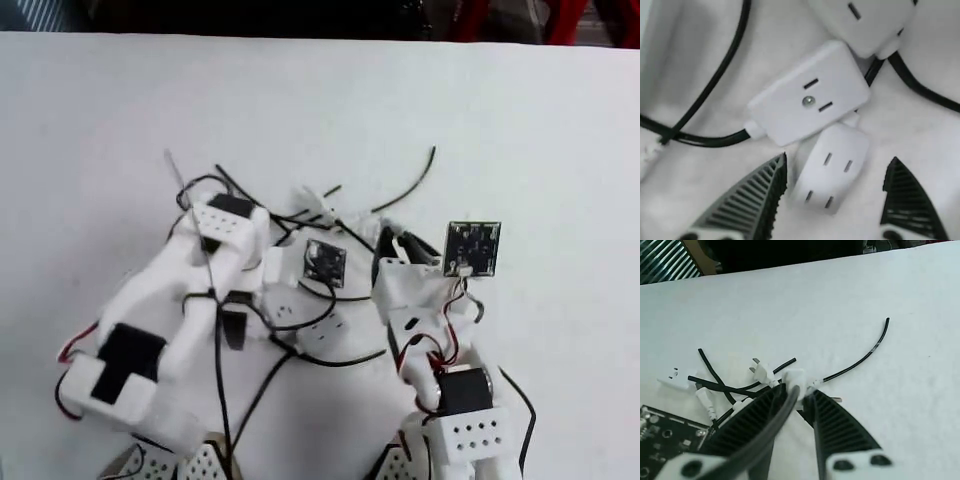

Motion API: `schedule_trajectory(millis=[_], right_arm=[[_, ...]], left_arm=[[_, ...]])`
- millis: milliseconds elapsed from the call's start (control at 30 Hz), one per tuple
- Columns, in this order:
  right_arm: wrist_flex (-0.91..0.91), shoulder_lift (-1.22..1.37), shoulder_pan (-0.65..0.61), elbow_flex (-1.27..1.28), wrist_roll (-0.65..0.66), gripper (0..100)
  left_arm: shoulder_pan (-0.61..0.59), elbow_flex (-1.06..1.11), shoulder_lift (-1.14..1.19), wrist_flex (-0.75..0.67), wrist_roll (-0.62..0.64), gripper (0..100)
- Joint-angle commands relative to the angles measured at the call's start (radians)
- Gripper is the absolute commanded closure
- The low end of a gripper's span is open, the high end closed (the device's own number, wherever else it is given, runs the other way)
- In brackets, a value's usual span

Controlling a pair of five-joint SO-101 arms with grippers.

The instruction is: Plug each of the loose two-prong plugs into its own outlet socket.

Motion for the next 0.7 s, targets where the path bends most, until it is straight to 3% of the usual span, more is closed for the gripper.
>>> schedule_trajectory(millis=[0,333,500,667], right_arm=[[-0.022,-0.008,0.005,-0.052,0.000,97.8],[-0.022,-0.008,0.007,-0.052,0.000,98.1],[-0.022,-0.008,0.005,-0.052,-0.003,98.1],[-0.022,-0.008,0.005,-0.052,-0.005,98.1]], left_arm=[[0.007,-0.038,0.039,-0.025,-0.014,74],[0.004,-0.038,0.074,-0.028,-0.012,98],[-0.030,-0.040,0.012,0.066,0.049,98],[-0.081,-0.038,-0.194,0.164,0.071,98]])
